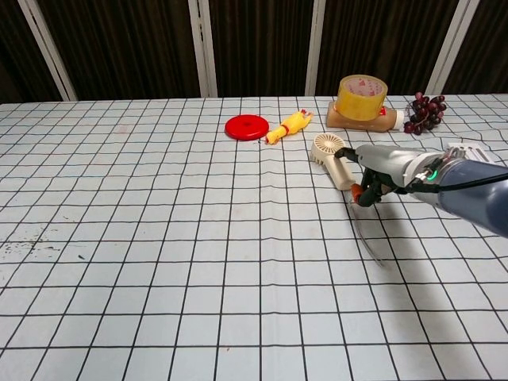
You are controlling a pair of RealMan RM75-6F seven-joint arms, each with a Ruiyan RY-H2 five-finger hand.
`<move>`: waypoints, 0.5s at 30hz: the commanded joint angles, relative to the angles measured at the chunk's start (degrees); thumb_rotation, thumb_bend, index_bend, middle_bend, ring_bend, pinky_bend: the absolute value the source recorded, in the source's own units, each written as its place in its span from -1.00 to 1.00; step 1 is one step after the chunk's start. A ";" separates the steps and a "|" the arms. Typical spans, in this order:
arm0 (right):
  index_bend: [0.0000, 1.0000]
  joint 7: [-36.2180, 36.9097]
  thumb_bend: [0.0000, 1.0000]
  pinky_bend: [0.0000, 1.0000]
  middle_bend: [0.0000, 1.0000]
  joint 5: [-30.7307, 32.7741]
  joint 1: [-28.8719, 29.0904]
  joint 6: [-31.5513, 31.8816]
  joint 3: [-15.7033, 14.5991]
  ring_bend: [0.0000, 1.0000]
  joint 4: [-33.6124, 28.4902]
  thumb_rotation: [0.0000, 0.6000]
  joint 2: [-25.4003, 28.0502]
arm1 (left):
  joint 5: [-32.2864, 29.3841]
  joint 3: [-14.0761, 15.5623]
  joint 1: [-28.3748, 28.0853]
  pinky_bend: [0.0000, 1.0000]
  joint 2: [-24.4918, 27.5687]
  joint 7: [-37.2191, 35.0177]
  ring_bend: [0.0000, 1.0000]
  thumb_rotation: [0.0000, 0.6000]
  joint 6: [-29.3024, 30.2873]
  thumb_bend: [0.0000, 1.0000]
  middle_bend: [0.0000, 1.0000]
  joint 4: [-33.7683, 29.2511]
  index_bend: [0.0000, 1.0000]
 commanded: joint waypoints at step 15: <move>-1.00 8.63 0.38 -0.26 0.00 -21.95 -9.84 14.76 -2.60 0.06 -18.38 1.00 14.96 | -0.11 0.23 0.32 -1.00 -0.02 0.19 -1.00 1.00 0.18 -0.93 -1.00 0.24 -1.00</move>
